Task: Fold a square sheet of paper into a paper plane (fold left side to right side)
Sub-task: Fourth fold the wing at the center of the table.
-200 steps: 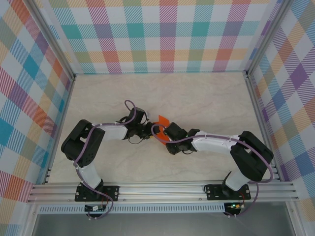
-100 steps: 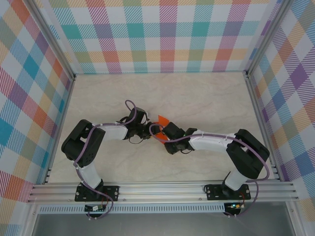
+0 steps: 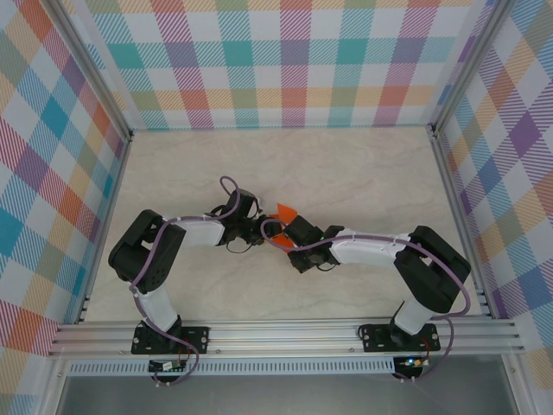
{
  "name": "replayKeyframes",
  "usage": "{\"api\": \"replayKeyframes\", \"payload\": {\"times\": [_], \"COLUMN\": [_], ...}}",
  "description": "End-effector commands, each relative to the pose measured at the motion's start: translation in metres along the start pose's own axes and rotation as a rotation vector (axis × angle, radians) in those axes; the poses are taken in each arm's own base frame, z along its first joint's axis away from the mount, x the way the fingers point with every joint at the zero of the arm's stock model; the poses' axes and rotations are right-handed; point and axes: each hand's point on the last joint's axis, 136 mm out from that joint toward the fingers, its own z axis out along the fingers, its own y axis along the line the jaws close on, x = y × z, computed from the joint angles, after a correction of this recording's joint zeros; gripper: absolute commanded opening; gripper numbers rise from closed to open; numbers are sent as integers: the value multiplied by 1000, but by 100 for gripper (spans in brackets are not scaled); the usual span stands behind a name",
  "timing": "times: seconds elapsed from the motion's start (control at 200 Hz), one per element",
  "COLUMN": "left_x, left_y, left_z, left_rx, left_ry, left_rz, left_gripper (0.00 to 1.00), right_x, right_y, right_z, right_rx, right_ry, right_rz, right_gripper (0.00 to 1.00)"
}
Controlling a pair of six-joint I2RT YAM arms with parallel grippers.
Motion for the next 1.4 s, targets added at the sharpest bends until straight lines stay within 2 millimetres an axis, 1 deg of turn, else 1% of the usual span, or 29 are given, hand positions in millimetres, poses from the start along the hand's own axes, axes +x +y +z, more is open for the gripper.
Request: {"api": "replayKeyframes", "payload": {"times": [0.0,0.135,0.35,0.64,0.745,0.855,0.985,1.205,1.395], "left_x": [-1,-1,0,-1,-1,-1,0,0,1], "left_y": [-11,-10,-10,-11,-11,-11,-9,-10,-10], "left_z": [3,3,3,3,2,2,2,2,1], "left_rx": [21,17,16,18,18,17,14,15,15], "left_ry": [3,3,4,3,2,2,4,5,5], "left_rz": [13,14,15,16,16,18,17,20,20], "left_gripper": [30,30,30,30,29,29,29,29,28], "right_x": [1,-4,-7,-13,-13,-11,-11,-16,-15], "right_y": [0,2,-2,-1,0,0,2,10,14], "right_z": [0,-3,-2,0,0,0,-1,-9,-8], "right_rx": [11,7,34,36,32,27,-12,-149,-246], "right_ry": [10,-5,-7,-12,-10,-6,-15,-33,-10], "right_rz": [12,1,-19,-39,-41,-37,-18,24,56], "right_gripper": [19,19,20,21,15,10,7,7,7]}}
